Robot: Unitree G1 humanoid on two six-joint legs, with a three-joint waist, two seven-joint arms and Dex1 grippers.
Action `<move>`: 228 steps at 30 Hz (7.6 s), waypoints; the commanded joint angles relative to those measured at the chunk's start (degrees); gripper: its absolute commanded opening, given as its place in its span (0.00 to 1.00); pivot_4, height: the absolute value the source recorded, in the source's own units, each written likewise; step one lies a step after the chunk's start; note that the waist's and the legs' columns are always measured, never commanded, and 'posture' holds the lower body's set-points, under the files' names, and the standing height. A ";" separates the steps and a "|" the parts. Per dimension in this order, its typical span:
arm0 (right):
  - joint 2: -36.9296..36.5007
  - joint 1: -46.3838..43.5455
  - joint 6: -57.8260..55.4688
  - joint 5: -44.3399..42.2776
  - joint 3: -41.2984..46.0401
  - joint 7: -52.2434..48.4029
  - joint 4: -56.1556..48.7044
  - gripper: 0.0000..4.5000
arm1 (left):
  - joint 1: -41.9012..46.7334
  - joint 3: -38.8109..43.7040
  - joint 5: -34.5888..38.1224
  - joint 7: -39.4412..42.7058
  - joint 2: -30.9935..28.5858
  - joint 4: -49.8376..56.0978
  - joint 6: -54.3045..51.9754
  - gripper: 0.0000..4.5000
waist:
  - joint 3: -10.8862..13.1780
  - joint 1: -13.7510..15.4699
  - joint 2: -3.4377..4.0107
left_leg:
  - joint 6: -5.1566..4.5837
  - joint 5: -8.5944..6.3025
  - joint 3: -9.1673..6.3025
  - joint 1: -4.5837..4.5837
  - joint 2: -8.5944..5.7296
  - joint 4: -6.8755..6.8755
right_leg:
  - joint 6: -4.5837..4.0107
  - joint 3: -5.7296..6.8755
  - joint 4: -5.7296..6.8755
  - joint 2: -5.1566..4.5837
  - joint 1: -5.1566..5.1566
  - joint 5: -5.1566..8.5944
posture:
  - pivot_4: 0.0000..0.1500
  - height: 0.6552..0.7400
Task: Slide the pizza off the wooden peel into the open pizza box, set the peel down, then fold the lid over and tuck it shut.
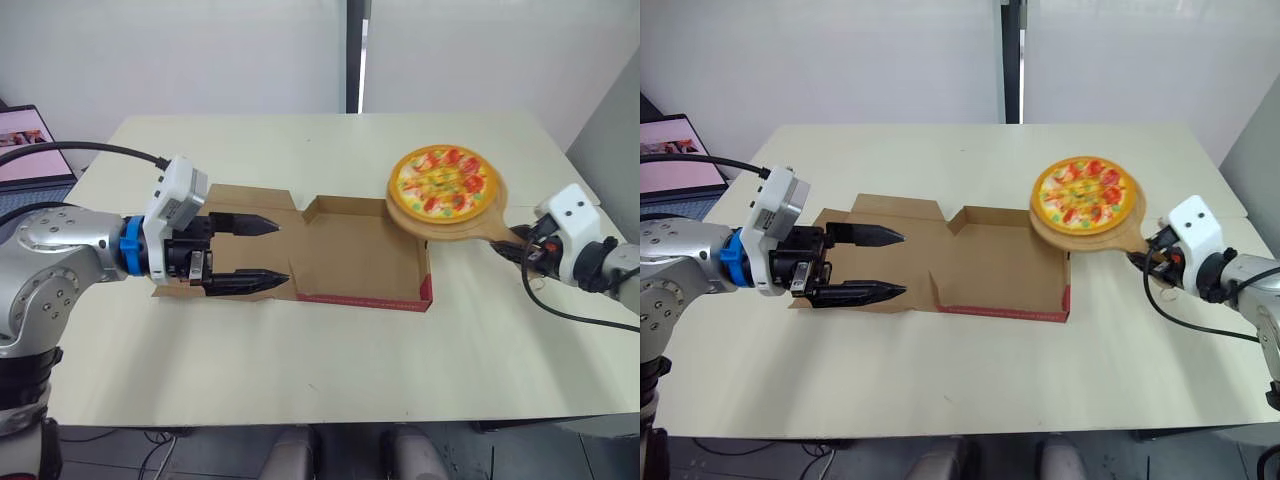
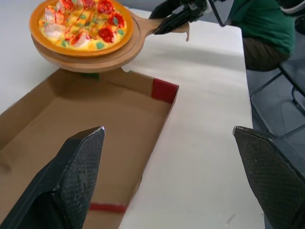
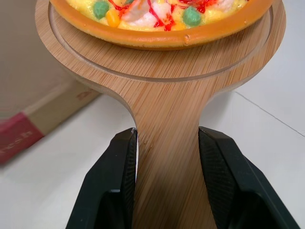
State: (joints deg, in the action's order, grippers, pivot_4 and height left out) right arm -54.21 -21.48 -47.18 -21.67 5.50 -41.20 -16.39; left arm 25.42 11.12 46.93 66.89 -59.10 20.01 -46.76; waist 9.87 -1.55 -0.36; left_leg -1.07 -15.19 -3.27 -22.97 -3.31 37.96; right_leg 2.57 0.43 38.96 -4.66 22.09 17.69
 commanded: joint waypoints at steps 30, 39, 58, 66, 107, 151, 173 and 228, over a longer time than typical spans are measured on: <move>-0.55 -9.19 22.80 18.33 -9.69 -7.91 4.07 0.36 | -5.12 3.82 -0.93 0.56 -3.79 2.04 1.99 1.00 | 0.01 0.08 -0.02 | 0.04 0.02 0.02 -0.04 -0.01 -0.01 | 0.00 0.01 0.03 -0.02 0.10 0.00 | 1.00 0.86; -0.23 -10.86 26.10 22.87 -9.66 -7.08 6.23 0.36 | -4.25 2.88 -1.01 0.39 -3.27 2.13 2.07 1.00 | 0.01 0.00 -0.02 | 0.06 0.03 0.03 -0.04 -0.01 0.00 | 0.00 0.01 0.04 -0.02 0.11 0.00 | 1.00 0.86; 1.33 -0.36 20.55 17.40 11.48 -2.04 3.78 0.36 | -0.86 2.51 2.77 -0.51 0.13 2.28 0.98 1.00 | 0.01 1.19 -0.02 | 0.23 0.13 0.05 -0.05 -0.02 0.01 | 0.00 0.01 0.06 -0.04 0.07 0.00 | 1.00 0.86; 11.35 15.89 10.65 12.61 23.37 4.62 -7.43 0.36 | 10.58 -3.98 3.99 -3.39 9.16 0.18 0.66 1.00 | 0.00 1.58 -0.03 | 0.05 0.03 0.02 -0.01 -0.04 0.10 | 0.01 0.03 0.10 -0.02 -0.04 -0.01 | 1.00 0.86; 2.79 14.53 9.77 -3.47 16.10 -8.82 -11.30 0.99 | -7.04 5.68 -4.85 -14.66 14.28 8.16 3.49 1.00 | -0.03 0.14 0.00 | 0.06 0.03 -0.04 0.14 0.22 0.07 | 0.00 -0.12 0.02 0.34 -0.13 -0.01 | 1.00 0.86; 4.89 -21.09 9.63 -7.08 -10.76 -26.70 0.23 0.99 | -29.28 23.37 34.89 -76.75 45.36 0.64 10.44 1.00 | -0.15 2.57 -0.52 | 0.28 0.14 -0.21 0.13 -0.13 0.12 | 0.00 0.20 -0.07 -0.14 -0.24 -0.01 | 1.00 0.86; 5.13 -21.43 9.55 -6.85 -10.96 -26.60 0.39 1.00 | -24.91 22.25 37.84 -79.82 44.33 -7.99 11.19 0.68 | -0.12 2.69 -0.57 | 0.28 0.14 -0.21 0.10 -0.13 0.10 | 0.00 0.19 -0.09 -0.14 -0.21 -0.02 | 1.00 0.86; 11.66 -19.28 10.57 2.62 -11.84 -10.44 3.89 1.00 | -22.09 5.53 22.22 -56.94 24.31 21.96 10.65 0.01 | -0.01 2.53 -0.71 | 0.33 0.17 -0.17 0.01 -0.13 -0.04 | -0.01 0.13 -0.13 -0.14 -0.05 -0.01 | 1.00 0.86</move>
State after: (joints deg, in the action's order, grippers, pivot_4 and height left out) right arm -42.52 -39.51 -36.86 -20.22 -6.96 -53.00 -12.62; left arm 3.27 15.66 69.08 8.57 -34.16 39.19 -37.23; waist 9.86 0.98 -1.07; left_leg -0.74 -15.03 -3.44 -22.96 -3.44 37.92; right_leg 2.56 0.56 38.82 -4.80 22.05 17.68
